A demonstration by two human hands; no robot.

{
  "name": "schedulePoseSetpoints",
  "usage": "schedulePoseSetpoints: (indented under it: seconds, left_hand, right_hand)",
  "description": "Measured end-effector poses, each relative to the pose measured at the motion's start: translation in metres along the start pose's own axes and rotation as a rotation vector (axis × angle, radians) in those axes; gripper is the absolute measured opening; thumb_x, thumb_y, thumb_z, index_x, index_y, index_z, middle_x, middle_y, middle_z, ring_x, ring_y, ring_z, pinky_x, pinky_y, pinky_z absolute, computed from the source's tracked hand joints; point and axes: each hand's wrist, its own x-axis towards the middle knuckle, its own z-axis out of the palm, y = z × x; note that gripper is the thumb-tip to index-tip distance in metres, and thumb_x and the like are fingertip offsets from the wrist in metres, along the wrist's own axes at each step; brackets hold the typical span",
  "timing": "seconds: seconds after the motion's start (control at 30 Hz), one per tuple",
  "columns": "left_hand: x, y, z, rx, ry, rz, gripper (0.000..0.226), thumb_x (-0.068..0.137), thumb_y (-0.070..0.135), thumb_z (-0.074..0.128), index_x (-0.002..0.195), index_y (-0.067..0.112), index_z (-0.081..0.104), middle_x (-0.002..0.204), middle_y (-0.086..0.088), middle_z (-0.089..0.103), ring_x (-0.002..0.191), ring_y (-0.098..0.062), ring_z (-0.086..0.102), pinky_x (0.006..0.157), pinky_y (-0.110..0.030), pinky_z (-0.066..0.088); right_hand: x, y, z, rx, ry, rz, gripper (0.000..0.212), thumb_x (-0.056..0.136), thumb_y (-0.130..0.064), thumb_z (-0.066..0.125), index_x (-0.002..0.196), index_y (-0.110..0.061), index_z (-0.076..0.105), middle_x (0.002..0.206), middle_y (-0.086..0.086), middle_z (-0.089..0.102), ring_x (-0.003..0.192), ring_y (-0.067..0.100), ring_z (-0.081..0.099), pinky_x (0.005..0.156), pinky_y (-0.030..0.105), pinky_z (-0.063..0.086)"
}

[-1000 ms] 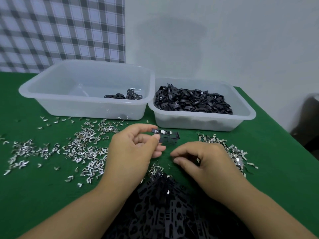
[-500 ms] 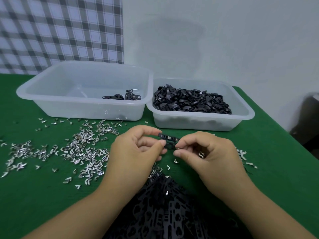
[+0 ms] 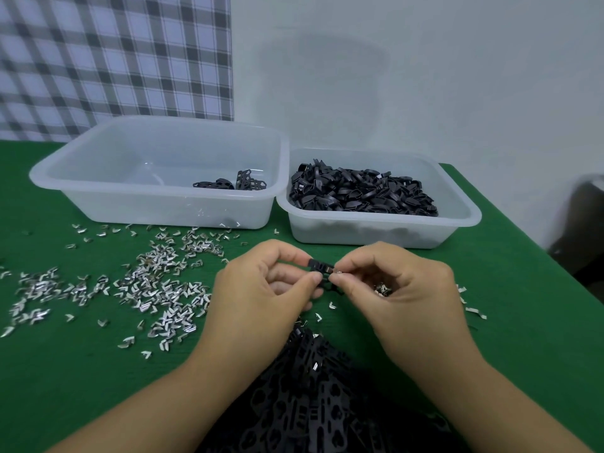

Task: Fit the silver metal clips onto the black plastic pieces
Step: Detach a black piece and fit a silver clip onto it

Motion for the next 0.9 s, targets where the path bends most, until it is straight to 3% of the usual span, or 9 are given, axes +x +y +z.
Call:
schedulePoseSetpoints:
  seconds: [0.27,0.4,0.6,0.73,0.9]
  left_hand:
    - [-0.0010,0.0014,0.0002,-0.008,-0.009,0.004,0.019,0.080,0.002,0.070,0.078,0.020,0.065,0.067,-0.002,0.074,0.063,-0.016,0.072,0.065,-0.032,0.061]
    - [-0.0017,0.0010,0.0001,0.001,-0.014,-0.005,0.019,0.080,0.004,0.070,0.077,0.022,0.064,0.066,-0.002,0.074,0.065,-0.016,0.073,0.068,-0.040,0.060]
    - [-0.0028,0.0015,0.0002,0.030,-0.024,0.006,0.024,0.079,0.007,0.071,0.080,0.030,0.063,0.066,0.000,0.074,0.063,-0.014,0.072,0.069,-0.042,0.060]
    - [-0.0029,0.0006,0.0001,-0.002,-0.040,0.006,0.020,0.079,0.003,0.071,0.077,0.022,0.065,0.066,-0.002,0.074,0.066,-0.014,0.073,0.068,-0.038,0.060]
    - [-0.0029,0.0017,0.0000,-0.048,-0.078,0.032,0.017,0.078,-0.002,0.070,0.079,0.014,0.067,0.068,-0.003,0.074,0.065,-0.013,0.072,0.062,-0.021,0.057]
  right_hand:
    - [-0.0002,0.0001,0.0046,-0.072,0.032,-0.082,0.013,0.071,-0.002,0.076,0.075,-0.013,0.073,0.076,-0.005,0.065,0.071,0.003,0.059,0.065,0.014,0.046]
    - [-0.0011,0.0025,0.0067,-0.047,0.057,-0.022,0.014,0.071,-0.002,0.076,0.075,-0.015,0.073,0.079,-0.007,0.057,0.069,0.004,0.054,0.063,0.008,0.039]
    - [-0.0012,0.0035,0.0100,-0.055,0.074,-0.007,0.014,0.069,-0.005,0.079,0.072,-0.017,0.072,0.077,-0.011,0.055,0.069,0.002,0.053,0.062,0.007,0.038]
    - [-0.0016,0.0035,0.0093,-0.106,0.091,-0.042,0.013,0.069,-0.004,0.078,0.072,-0.015,0.073,0.076,-0.007,0.056,0.069,0.003,0.052,0.062,0.006,0.037]
    - [-0.0010,0.0045,0.0091,-0.196,0.118,-0.102,0.011,0.069,-0.002,0.078,0.072,-0.011,0.073,0.075,-0.001,0.058,0.069,0.013,0.056,0.062,0.011,0.039]
